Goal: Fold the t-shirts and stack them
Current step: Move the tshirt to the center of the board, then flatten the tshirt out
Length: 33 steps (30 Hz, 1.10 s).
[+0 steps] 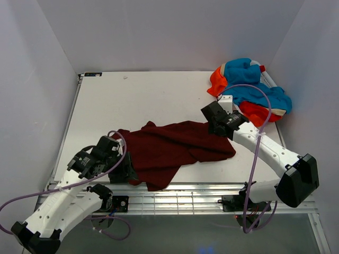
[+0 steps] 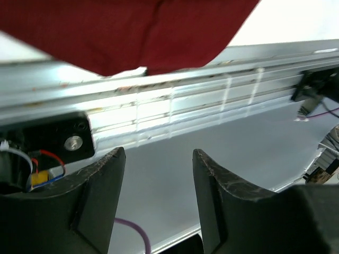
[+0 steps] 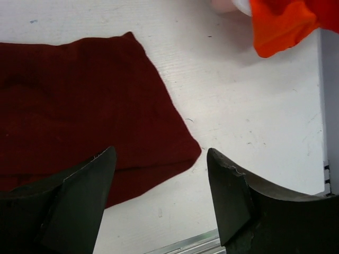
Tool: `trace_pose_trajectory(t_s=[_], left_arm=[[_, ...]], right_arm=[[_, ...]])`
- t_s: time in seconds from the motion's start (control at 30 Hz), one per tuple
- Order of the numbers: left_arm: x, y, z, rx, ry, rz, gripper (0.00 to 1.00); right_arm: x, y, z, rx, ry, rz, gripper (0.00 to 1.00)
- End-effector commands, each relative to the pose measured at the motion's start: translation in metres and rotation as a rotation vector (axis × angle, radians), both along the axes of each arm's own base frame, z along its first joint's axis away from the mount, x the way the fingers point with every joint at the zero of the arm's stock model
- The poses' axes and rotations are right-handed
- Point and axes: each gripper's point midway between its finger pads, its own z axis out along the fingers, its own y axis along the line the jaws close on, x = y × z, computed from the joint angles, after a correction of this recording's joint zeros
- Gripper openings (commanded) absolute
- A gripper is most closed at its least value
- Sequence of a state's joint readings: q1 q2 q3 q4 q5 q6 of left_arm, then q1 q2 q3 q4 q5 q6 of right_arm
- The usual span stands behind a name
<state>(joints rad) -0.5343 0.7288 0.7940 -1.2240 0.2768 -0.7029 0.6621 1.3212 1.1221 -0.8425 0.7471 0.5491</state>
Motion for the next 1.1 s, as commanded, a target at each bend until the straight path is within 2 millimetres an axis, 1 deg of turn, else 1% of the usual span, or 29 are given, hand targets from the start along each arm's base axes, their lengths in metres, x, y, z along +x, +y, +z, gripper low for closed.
trace_pose_trajectory(t_s=[0.0, 0.03, 0.1, 0.13, 0.2, 0.23, 0.27, 0.33, 0.37, 0.43, 0.47, 0.53, 0.57, 0.63, 0.67, 0.73, 0.9, 0.97, 1.0, 1.07], left_arm=[[-0.017, 0.004, -0.013, 0.0, 0.057, 0.019, 0.64], [-0.013, 0.003, -0.013, -0.003, 0.04, 0.013, 0.64], [-0.007, -0.001, -0.02, 0.002, 0.047, 0.0, 0.64], [-0.008, -0.003, -0.024, 0.001, 0.061, -0.015, 0.64], [-0.002, -0.009, -0.027, -0.017, 0.056, -0.024, 0.64], [0.0, -0.01, -0.031, -0.009, 0.068, -0.028, 0.64], [0.005, -0.009, -0.034, 0.01, 0.055, -0.018, 0.65], [0.012, -0.008, -0.04, 0.046, 0.062, -0.006, 0.65], [0.018, -0.007, -0.043, 0.063, 0.052, 0.008, 0.65], [0.023, -0.006, -0.053, 0.099, 0.077, 0.023, 0.65], [0.029, -0.006, -0.056, 0.111, 0.065, 0.042, 0.66], [0.036, -0.006, -0.062, 0.133, 0.063, 0.058, 0.66], [0.044, -0.004, -0.067, 0.163, 0.056, 0.078, 0.66], [0.05, -0.002, -0.073, 0.191, 0.056, 0.094, 0.66], [0.053, -0.003, -0.081, 0.211, 0.073, 0.098, 0.66], [0.055, -0.006, -0.085, 0.222, 0.109, 0.103, 0.65], [0.069, -0.013, -0.101, 0.254, 0.147, 0.132, 0.62], [0.077, -0.013, -0.107, 0.278, 0.138, 0.139, 0.61], [0.078, -0.011, -0.115, 0.306, 0.157, 0.137, 0.61], [0.087, -0.012, -0.121, 0.322, 0.141, 0.144, 0.6]], right_arm=[[0.02, 0.033, 0.001, 0.106, -0.034, 0.093, 0.75], [0.016, 0.045, -0.013, 0.134, 0.016, 0.174, 0.75], [0.021, 0.067, -0.019, 0.208, 0.007, 0.254, 0.75], [0.015, 0.078, -0.028, 0.249, 0.05, 0.296, 0.74], [0.012, 0.09, -0.034, 0.285, 0.085, 0.349, 0.73], [0.006, 0.1, -0.037, 0.326, 0.119, 0.386, 0.72], [0.002, 0.103, -0.044, 0.336, 0.145, 0.403, 0.72], [-0.004, 0.108, -0.05, 0.364, 0.173, 0.423, 0.71], [-0.009, 0.106, -0.057, 0.364, 0.193, 0.426, 0.7], [-0.016, 0.11, -0.059, 0.389, 0.21, 0.446, 0.7], [-0.022, 0.108, -0.066, 0.39, 0.23, 0.448, 0.7], [-0.029, 0.108, -0.068, 0.405, 0.245, 0.458, 0.69], [-0.035, 0.107, -0.074, 0.406, 0.265, 0.458, 0.68], [-0.042, 0.108, -0.076, 0.423, 0.276, 0.463, 0.68], [-0.044, 0.108, -0.077, 0.43, 0.281, 0.463, 0.68], [-0.051, 0.108, -0.079, 0.444, 0.291, 0.47, 0.68], [-0.061, 0.111, -0.086, 0.454, 0.317, 0.489, 0.65], [-0.063, 0.113, -0.087, 0.457, 0.319, 0.492, 0.65], [-0.064, 0.115, -0.087, 0.459, 0.321, 0.5, 0.65], [-0.065, 0.116, -0.089, 0.461, 0.326, 0.499, 0.65]])
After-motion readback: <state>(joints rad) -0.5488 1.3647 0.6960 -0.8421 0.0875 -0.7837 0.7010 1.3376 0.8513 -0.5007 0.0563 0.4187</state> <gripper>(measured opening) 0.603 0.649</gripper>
